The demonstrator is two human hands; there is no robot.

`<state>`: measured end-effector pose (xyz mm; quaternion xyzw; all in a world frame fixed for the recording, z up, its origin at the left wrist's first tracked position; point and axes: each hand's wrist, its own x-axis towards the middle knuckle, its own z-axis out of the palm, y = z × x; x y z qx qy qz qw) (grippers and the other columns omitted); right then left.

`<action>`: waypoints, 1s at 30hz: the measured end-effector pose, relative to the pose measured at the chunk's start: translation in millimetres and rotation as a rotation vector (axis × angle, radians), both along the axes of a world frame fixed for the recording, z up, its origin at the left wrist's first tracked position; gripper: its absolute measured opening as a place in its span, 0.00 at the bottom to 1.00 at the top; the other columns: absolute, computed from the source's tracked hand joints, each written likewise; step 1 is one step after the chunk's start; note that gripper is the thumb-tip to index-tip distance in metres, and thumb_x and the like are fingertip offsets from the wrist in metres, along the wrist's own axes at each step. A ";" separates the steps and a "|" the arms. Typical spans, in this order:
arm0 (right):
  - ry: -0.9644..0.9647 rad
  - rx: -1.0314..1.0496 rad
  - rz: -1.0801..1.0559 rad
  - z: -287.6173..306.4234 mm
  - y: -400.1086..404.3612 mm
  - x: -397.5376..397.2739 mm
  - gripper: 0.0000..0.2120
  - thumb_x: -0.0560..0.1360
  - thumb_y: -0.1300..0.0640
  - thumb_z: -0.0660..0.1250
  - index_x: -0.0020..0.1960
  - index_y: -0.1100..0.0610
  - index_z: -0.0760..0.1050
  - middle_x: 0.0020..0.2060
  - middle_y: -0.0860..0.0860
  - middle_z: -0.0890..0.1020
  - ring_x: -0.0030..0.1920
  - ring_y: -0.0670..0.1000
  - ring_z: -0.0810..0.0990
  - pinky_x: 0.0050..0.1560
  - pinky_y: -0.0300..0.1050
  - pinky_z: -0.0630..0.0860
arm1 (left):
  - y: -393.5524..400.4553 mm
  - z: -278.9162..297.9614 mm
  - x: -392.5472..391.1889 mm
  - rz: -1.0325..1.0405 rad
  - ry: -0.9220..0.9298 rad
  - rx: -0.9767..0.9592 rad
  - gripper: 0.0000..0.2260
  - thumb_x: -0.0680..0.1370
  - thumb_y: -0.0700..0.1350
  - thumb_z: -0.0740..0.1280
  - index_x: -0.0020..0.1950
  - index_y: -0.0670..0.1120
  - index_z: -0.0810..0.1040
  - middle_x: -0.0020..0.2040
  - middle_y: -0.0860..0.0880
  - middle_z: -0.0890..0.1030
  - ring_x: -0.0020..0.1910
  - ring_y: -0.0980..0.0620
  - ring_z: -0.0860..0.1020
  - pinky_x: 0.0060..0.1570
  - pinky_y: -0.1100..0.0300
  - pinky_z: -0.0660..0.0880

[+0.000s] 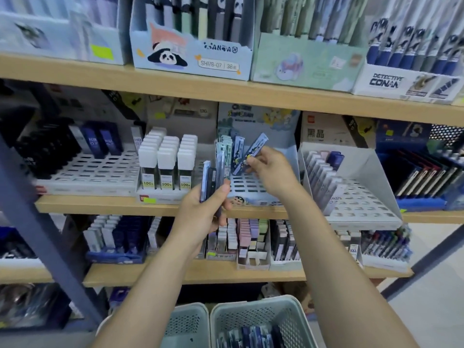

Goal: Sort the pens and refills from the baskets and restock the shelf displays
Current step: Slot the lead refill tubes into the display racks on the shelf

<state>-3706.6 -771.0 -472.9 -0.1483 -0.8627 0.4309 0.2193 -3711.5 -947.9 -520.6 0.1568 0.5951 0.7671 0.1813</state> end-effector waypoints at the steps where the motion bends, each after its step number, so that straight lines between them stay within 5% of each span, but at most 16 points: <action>1: -0.020 0.028 0.011 -0.1 1.0 -1.4 0.12 0.83 0.61 0.62 0.40 0.53 0.69 0.41 0.53 0.81 0.34 0.43 0.76 0.30 0.31 0.66 | 1.4 -0.7 -0.1 0.007 -0.005 0.009 0.06 0.80 0.49 0.69 0.53 0.48 0.80 0.33 0.50 0.80 0.26 0.54 0.71 0.24 0.66 0.66; 7: -0.029 0.112 0.002 -2.4 0.8 -10.1 0.09 0.82 0.59 0.63 0.43 0.55 0.72 0.37 0.47 0.78 0.41 0.51 0.78 0.33 0.39 0.67 | 6.2 1.6 -3.8 0.034 0.007 0.052 0.06 0.79 0.47 0.70 0.54 0.47 0.81 0.33 0.49 0.80 0.25 0.53 0.72 0.23 0.67 0.65; 12: 0.075 -0.075 -0.068 -6.8 1.1 -11.8 0.09 0.78 0.57 0.71 0.40 0.52 0.74 0.37 0.51 0.82 0.40 0.52 0.81 0.43 0.46 0.77 | 4.7 0.1 -4.3 0.024 0.011 0.063 0.08 0.78 0.46 0.71 0.56 0.48 0.81 0.33 0.48 0.79 0.26 0.52 0.72 0.22 0.68 0.65; 17: -0.004 0.296 -0.025 -3.6 -9.5 -12.4 0.11 0.81 0.62 0.65 0.40 0.57 0.70 0.31 0.43 0.75 0.32 0.41 0.72 0.34 0.41 0.66 | 2.2 0.5 -4.9 0.036 -0.002 0.046 0.08 0.78 0.46 0.72 0.56 0.47 0.81 0.33 0.48 0.80 0.26 0.52 0.73 0.23 0.67 0.67; 21: -0.045 0.321 -0.062 -7.8 -11.0 -14.0 0.08 0.78 0.60 0.69 0.41 0.61 0.75 0.39 0.55 0.81 0.41 0.55 0.76 0.41 0.45 0.71 | -0.4 0.0 -6.4 0.047 0.004 0.018 0.08 0.78 0.47 0.72 0.55 0.47 0.80 0.33 0.48 0.81 0.26 0.52 0.73 0.23 0.67 0.67; 24: -0.041 0.263 -0.109 -7.3 -8.7 -10.3 0.10 0.77 0.56 0.72 0.46 0.63 0.82 0.43 0.57 0.84 0.44 0.56 0.80 0.48 0.50 0.77 | -1.6 0.4 -6.8 0.050 0.023 -0.007 0.08 0.78 0.48 0.71 0.56 0.48 0.80 0.33 0.49 0.81 0.26 0.53 0.74 0.24 0.66 0.66; 30: 0.041 0.245 -0.154 3.4 -16.4 3.0 0.09 0.79 0.52 0.69 0.44 0.56 0.77 0.34 0.46 0.75 0.34 0.45 0.72 0.36 0.42 0.68 | -2.6 4.8 -5.2 -0.001 0.048 -0.007 0.06 0.82 0.47 0.67 0.56 0.47 0.79 0.35 0.50 0.82 0.28 0.52 0.74 0.23 0.68 0.65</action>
